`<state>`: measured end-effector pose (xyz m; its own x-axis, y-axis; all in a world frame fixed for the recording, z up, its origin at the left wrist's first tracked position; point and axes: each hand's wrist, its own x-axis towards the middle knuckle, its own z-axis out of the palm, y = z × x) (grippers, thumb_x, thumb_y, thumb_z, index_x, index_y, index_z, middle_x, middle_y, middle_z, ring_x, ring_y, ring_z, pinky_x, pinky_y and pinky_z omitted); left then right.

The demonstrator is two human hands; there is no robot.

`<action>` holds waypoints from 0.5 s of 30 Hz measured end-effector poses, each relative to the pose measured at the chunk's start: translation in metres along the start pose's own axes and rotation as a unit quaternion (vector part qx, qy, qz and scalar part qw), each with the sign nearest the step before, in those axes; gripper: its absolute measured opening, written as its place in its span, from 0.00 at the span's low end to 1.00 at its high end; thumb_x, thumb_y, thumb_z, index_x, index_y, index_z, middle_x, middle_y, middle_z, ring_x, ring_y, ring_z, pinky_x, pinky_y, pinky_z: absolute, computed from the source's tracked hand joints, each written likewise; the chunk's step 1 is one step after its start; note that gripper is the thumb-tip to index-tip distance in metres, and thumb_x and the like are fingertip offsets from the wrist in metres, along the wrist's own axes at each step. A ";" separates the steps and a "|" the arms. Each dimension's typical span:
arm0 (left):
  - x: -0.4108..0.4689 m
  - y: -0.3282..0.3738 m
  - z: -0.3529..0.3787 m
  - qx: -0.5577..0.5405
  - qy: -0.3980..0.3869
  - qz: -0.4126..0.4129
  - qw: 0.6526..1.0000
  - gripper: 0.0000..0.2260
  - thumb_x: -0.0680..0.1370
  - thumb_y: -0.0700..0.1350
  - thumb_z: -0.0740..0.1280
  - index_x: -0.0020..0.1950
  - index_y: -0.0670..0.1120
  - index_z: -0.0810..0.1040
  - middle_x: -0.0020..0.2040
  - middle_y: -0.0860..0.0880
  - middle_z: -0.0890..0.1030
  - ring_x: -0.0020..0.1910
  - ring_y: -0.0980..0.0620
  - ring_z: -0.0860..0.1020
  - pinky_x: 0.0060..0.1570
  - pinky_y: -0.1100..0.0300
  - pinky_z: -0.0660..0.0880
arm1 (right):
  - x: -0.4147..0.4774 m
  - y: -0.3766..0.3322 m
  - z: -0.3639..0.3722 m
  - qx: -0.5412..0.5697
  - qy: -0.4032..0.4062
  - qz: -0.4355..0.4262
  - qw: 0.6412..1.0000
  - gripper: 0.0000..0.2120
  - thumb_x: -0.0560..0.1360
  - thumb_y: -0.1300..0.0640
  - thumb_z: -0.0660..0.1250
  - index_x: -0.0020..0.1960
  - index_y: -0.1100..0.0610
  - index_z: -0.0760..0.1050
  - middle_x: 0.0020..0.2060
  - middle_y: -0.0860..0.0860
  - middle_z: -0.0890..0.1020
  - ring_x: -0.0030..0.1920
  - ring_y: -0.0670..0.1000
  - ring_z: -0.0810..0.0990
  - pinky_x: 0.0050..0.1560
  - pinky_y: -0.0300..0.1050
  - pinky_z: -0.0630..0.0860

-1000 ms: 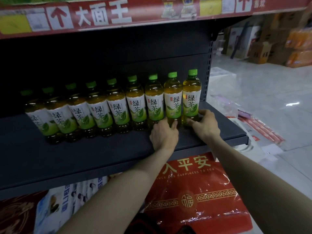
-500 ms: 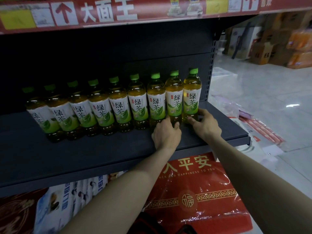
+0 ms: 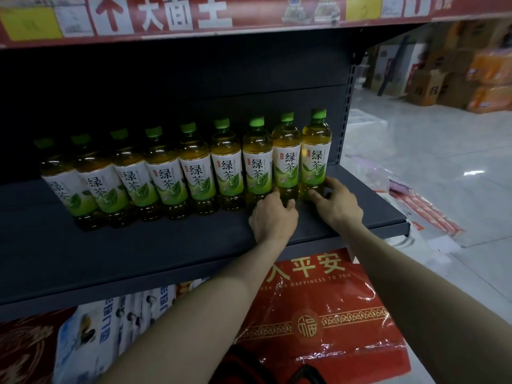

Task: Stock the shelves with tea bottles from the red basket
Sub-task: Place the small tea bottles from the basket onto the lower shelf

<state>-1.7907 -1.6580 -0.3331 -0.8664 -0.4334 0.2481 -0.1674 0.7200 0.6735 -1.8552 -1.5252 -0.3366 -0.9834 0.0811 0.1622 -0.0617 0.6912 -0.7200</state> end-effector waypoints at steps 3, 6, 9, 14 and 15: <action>0.000 -0.001 -0.002 -0.012 -0.010 0.003 1.000 0.13 0.82 0.52 0.68 0.65 0.53 0.80 0.60 0.48 0.84 0.63 0.43 0.79 0.59 0.48 0.75 | -0.008 -0.001 -0.001 0.021 0.014 0.002 1.000 0.30 0.80 0.41 0.67 0.79 0.47 0.65 0.69 0.53 0.80 0.68 0.59 0.78 0.64 0.60 0.78; -0.002 -0.010 -0.011 -0.024 -0.039 0.023 0.999 0.16 0.82 0.50 0.68 0.70 0.51 0.79 0.61 0.47 0.83 0.64 0.44 0.79 0.60 0.50 0.76 | -0.020 -0.001 -0.004 0.056 0.033 -0.002 0.998 0.31 0.80 0.44 0.68 0.79 0.52 0.65 0.71 0.55 0.78 0.69 0.58 0.78 0.68 0.59 0.76; -0.009 -0.023 -0.024 -0.066 -0.048 0.043 0.996 0.22 0.82 0.47 0.68 0.77 0.49 0.74 0.54 0.46 0.86 0.60 0.47 0.82 0.64 0.54 0.78 | -0.044 -0.004 -0.005 0.069 0.031 -0.014 0.997 0.28 0.81 0.46 0.68 0.77 0.55 0.67 0.71 0.56 0.77 0.69 0.58 0.78 0.69 0.58 0.76; -0.052 -0.045 -0.070 -0.145 -0.010 0.063 0.987 0.18 0.82 0.46 0.69 0.73 0.50 0.78 0.41 0.55 0.86 0.42 0.61 0.83 0.47 0.77 0.74 | -0.109 -0.025 -0.002 0.114 0.042 -0.054 0.991 0.22 0.82 0.50 0.66 0.73 0.56 0.71 0.69 0.56 0.77 0.70 0.57 0.75 0.70 0.56 0.74; -0.065 -0.054 -0.081 -0.159 -0.003 0.068 0.985 0.17 0.82 0.46 0.69 0.72 0.49 0.79 0.38 0.56 0.85 0.41 0.62 0.82 0.49 0.76 0.74 | -0.124 -0.030 0.000 0.122 0.038 -0.065 0.990 0.21 0.83 0.51 0.66 0.73 0.56 0.72 0.69 0.56 0.78 0.69 0.56 0.76 0.69 0.55 0.74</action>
<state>-1.6878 -1.7124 -0.3291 -0.8739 -0.3400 0.3475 0.1053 0.5654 0.8181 -1.7311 -1.5561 -0.3351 -0.9490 0.0630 0.3088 -0.2364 0.5058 -0.8296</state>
